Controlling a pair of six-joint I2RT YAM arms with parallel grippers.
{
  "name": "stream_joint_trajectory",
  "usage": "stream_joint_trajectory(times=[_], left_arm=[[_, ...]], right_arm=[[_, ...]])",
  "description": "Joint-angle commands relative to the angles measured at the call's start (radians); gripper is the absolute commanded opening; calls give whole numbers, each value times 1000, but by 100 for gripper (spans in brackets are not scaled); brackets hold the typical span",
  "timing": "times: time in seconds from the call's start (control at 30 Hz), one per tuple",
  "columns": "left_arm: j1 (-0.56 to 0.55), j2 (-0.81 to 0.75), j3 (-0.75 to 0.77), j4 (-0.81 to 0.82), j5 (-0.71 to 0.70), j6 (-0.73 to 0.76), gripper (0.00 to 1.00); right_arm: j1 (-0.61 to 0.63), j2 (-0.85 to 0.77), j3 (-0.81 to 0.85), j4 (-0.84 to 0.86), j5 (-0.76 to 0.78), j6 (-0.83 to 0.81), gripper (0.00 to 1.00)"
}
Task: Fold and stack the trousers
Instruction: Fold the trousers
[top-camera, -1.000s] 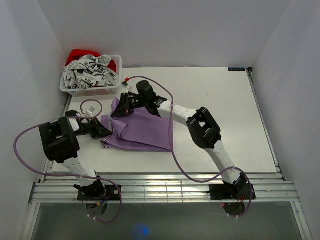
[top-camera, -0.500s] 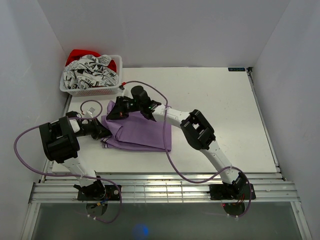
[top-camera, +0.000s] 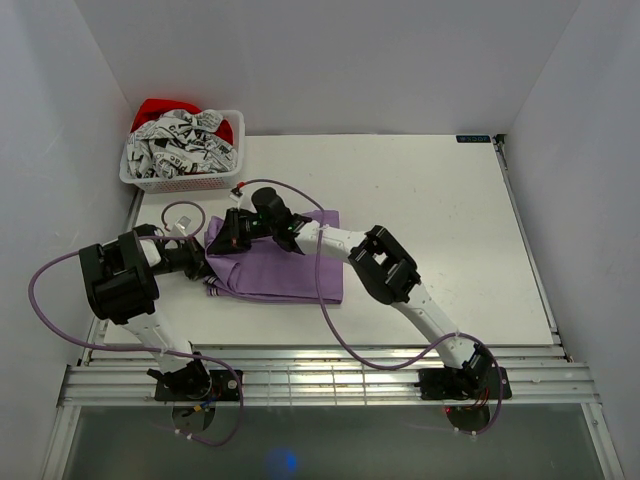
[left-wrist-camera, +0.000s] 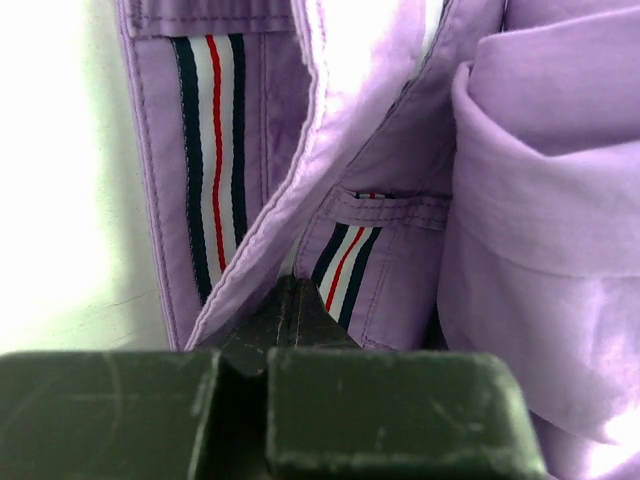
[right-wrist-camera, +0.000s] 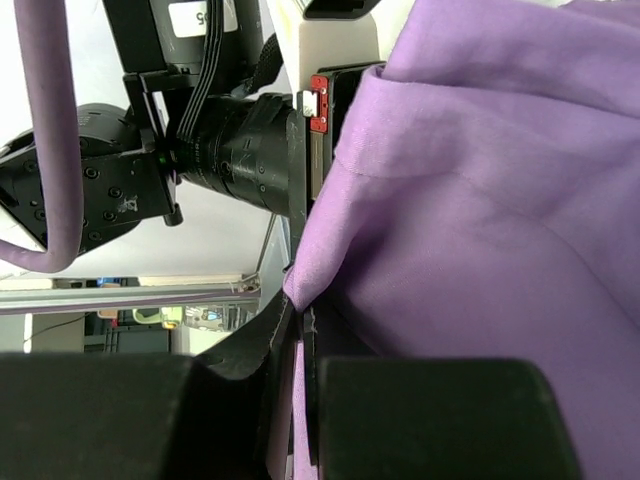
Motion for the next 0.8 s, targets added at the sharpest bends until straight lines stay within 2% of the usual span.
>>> stream_joint_trajectory(times=[0.0,0.13,0.23,0.27,0.37,0.47,0.6,0.7,0.73,0.77], left_arm=[[-6,12,-19,0,-50,17,0],[-5,-43,7,-63,-99,11,22],[20,-91,47,-115,-135,31,29],[28,-124,58,-145,-134,40,35],[37,-189,106,-217,-122,90,41],[43,-245,129,-274,-80,135,52],[61,-256,158,-357,-111,161,56],[123,-267,173,-379,-142,140,56],[141,-282,175,-373,-136,137,57],[158,-292,173,-365,-122,134,57]], right_arm=[[8,5,19,67,21,23,8],[0,9,-10,71,16,12,8],[-3,-4,-39,78,10,1,8],[-3,-9,-41,78,9,-2,8],[-7,-21,-44,82,1,-14,8],[-15,-37,-57,91,-7,-16,8],[-21,-50,-71,105,-10,-25,8],[-18,-40,-51,121,-10,-24,8],[-15,-32,-38,121,-11,-25,10],[-12,-15,-24,122,-14,-28,23]])
